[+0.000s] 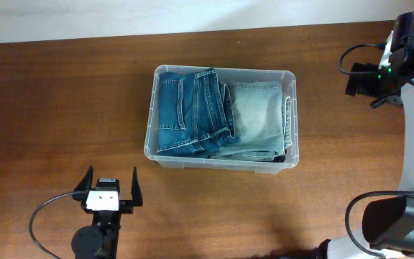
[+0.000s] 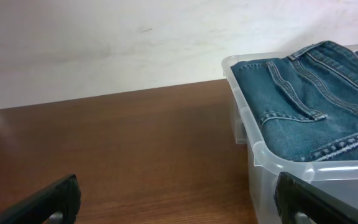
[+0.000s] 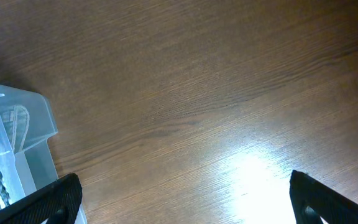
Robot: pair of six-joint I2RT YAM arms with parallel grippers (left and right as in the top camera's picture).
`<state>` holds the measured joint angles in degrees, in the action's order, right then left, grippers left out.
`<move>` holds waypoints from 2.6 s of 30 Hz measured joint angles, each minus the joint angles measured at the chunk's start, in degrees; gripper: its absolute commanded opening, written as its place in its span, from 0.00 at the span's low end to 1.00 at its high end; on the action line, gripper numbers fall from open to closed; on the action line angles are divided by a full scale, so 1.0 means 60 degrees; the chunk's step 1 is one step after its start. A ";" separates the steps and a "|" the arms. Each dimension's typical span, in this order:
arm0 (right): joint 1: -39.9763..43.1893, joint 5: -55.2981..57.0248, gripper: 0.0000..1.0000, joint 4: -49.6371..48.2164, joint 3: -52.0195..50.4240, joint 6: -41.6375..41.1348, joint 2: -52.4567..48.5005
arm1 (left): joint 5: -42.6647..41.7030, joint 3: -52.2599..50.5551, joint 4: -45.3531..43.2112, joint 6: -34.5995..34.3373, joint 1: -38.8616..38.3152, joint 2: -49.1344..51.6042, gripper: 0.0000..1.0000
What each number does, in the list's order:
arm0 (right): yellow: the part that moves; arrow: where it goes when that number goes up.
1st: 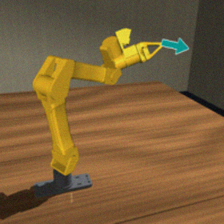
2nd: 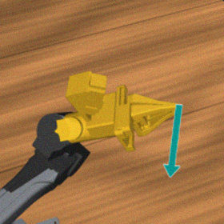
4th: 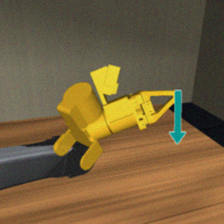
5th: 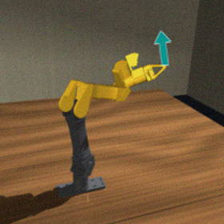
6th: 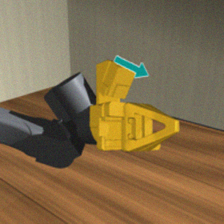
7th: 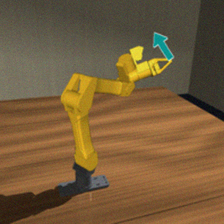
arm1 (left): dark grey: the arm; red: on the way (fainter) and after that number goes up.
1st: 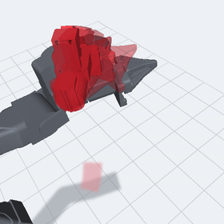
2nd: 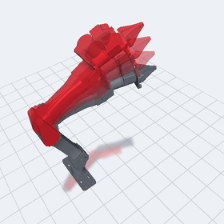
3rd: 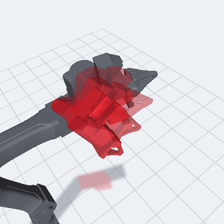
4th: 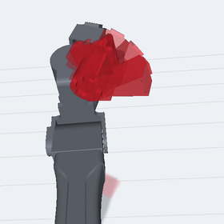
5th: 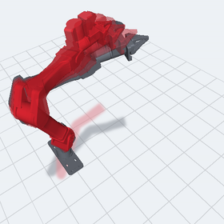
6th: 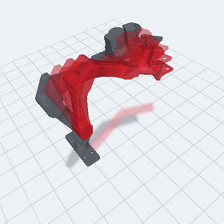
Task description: Pack container
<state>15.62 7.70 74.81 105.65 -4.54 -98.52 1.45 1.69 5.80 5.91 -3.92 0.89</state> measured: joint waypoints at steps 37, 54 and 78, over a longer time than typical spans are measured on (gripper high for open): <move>0.0000 0.0000 0.99 0.0000 0.0000 0.0004 0.1647 | 0.0000 0.0000 0.0000 0.0058 0.0000 0.0000 1.00; -0.3268 0.0291 0.99 -0.0102 -0.0364 0.0000 0.7610 | 0.0000 0.0000 0.0000 0.0058 0.0000 0.0000 1.00; -0.3504 -0.0634 0.99 -0.9344 -1.3347 0.0000 1.5497 | 0.0000 -0.0051 0.0000 0.0058 -0.0004 -0.0007 1.00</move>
<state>-5.41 3.90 18.74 25.56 -4.54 -5.54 1.45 1.39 5.80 6.26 -3.95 0.84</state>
